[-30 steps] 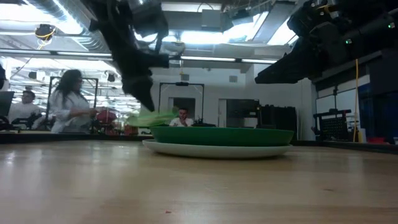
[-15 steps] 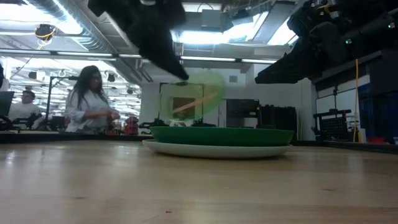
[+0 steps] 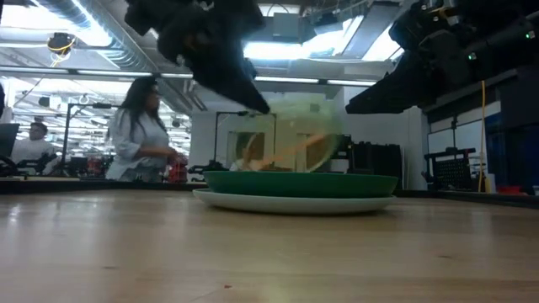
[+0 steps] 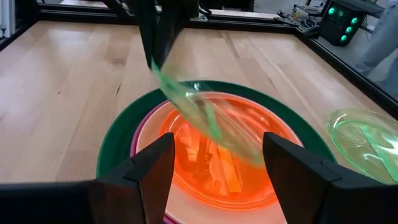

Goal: Stack plastic plates
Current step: Stack the left green plate on the orange plate, then stack the green plate on the green plate

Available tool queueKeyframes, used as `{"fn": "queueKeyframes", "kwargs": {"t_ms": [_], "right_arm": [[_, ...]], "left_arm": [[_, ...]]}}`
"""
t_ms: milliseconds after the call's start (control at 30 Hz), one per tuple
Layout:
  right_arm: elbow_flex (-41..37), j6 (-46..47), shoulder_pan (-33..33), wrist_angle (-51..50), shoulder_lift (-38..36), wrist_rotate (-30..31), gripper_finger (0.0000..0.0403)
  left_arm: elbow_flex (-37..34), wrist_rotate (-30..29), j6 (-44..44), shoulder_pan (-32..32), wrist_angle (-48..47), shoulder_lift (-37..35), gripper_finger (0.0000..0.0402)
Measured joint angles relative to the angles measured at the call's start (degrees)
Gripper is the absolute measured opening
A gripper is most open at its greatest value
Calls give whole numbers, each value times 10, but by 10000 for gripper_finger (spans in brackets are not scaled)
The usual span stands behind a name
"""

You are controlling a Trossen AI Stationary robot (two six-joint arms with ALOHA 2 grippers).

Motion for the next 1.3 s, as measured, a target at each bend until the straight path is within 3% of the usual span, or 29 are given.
{"fn": "queueKeyframes", "kwargs": {"t_ms": [367,700,933,1100,1300], "right_arm": [[0,0,0,0,0,0,234],[0,1,0,1,0,3,234],[0,15,0,3,0,105,234],[0,16,0,20,0,175,234],[0,29,-43,47,0,193,234]], "left_arm": [[0,-32,1,4,4,41,11],[0,-31,-21,5,-10,30,103],[-5,-31,-32,3,-60,-39,132],[-60,-29,-20,-1,-8,-88,133],[-184,-30,-34,1,162,-141,133]]}}
